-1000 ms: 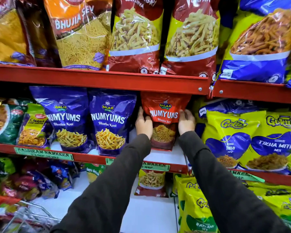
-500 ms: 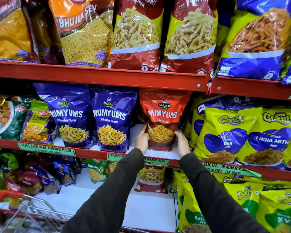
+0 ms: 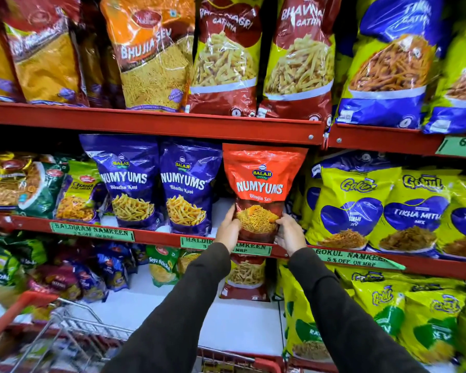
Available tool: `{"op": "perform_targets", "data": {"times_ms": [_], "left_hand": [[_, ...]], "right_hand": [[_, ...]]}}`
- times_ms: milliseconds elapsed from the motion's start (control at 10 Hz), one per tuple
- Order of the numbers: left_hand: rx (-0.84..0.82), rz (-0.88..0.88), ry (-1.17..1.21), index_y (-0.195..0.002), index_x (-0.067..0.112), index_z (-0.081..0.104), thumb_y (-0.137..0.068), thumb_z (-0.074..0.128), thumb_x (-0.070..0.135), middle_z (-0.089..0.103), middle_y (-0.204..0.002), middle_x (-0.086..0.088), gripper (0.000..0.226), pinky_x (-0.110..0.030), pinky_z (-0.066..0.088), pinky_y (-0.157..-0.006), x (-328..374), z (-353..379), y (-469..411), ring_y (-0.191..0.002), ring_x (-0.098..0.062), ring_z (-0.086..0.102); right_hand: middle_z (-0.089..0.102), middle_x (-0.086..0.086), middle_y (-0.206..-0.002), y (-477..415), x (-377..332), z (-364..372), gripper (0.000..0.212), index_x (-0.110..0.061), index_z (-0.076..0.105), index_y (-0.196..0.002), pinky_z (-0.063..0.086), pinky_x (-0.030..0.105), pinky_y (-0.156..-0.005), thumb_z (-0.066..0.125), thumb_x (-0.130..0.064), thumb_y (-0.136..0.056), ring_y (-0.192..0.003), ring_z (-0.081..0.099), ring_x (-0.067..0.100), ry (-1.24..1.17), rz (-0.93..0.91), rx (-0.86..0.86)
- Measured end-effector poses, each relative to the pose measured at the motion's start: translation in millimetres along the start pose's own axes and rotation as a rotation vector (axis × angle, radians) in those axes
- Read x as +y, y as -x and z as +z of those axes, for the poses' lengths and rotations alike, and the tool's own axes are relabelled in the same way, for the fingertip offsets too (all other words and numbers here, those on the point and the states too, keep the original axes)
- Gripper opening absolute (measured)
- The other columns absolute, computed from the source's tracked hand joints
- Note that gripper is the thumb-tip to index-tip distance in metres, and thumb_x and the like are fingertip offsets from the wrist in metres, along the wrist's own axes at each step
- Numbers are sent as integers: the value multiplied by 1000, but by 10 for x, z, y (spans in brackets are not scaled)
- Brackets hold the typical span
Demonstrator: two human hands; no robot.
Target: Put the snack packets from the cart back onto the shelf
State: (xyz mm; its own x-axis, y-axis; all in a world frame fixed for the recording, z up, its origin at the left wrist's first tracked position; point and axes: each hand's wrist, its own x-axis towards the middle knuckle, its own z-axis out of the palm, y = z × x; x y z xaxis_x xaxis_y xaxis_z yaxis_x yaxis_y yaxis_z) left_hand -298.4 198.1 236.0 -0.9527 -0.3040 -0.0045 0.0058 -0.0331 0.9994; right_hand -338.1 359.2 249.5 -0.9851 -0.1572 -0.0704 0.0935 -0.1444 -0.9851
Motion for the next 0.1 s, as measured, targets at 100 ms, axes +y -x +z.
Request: {"op": "perform_targets", "data": {"times_ms": [100], "left_hand": [[5,97,-185,-134,49,41,-80,43,18,55,-136,-9,62,-51,41,-111,84,31,144,-123,-28,53]], "right_hand": [[51,4,-142,-266,184,-160,66,-32,47,-128,43,46,-106,54,-42,-64,-129,50,24,121,-48,-12]]}}
